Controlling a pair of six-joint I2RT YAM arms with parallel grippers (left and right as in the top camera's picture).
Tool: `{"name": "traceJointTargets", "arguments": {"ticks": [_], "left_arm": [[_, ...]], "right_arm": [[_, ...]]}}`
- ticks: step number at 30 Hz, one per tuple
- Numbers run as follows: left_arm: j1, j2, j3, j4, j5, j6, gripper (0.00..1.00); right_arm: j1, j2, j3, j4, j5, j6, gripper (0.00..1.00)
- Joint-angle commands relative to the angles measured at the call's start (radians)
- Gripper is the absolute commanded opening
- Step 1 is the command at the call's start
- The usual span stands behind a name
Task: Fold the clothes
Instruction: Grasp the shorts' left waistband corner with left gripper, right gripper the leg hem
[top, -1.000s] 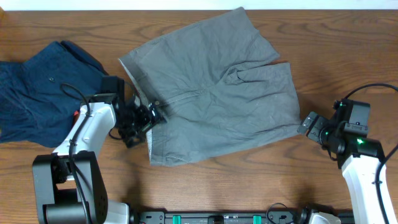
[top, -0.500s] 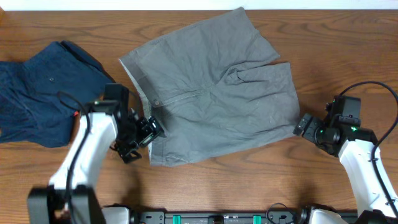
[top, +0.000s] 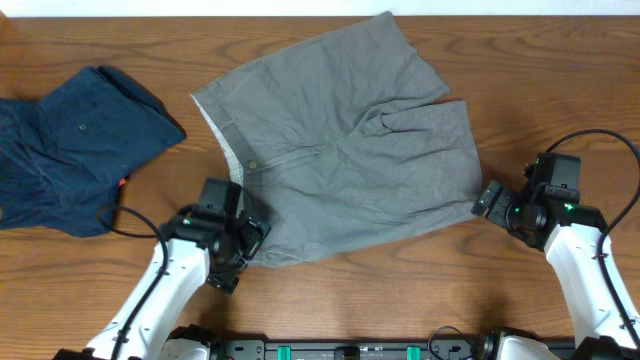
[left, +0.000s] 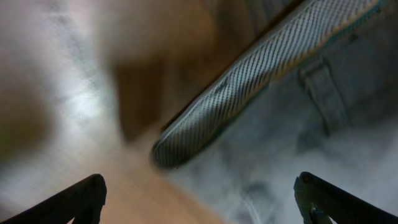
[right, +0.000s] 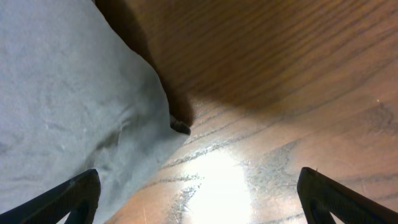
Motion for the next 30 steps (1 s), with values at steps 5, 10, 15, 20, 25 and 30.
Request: {"name": "traceJointTargets", "arguments": {"ticks": [5, 10, 15, 20, 25, 30], "left_arm": [[-0.005, -0.002, -0.117, 0.201, -0.039, -0.094, 0.70], [-0.005, -0.002, -0.121, 0.206, -0.057, -0.089, 0.32], [-0.005, -0.002, -0.121, 0.199, 0.023, -0.042, 0.27], [-0.004, -0.003, -0.121, 0.193, 0.119, 0.030, 0.06], [-0.004, -0.006, -0.120, 0.136, 0.134, 0.062, 0.06], [-0.003, -0.006, -0.117, 0.092, 0.130, 0.121, 0.06]], "right_arm": [[-0.008, 0.005, 0.006, -0.005, -0.008, -0.011, 0.99], [-0.008, 0.005, 0.006, -0.010, -0.016, -0.011, 0.99], [-0.008, 0.005, 0.006, -0.026, -0.015, 0.007, 0.99], [-0.008, 0.005, 0.006, -0.052, -0.015, 0.047, 0.99], [-0.008, 0.008, 0.003, -0.043, -0.015, 0.079, 0.99], [-0.008, 0.044, 0.002, 0.039, -0.053, 0.079, 0.99]]}}
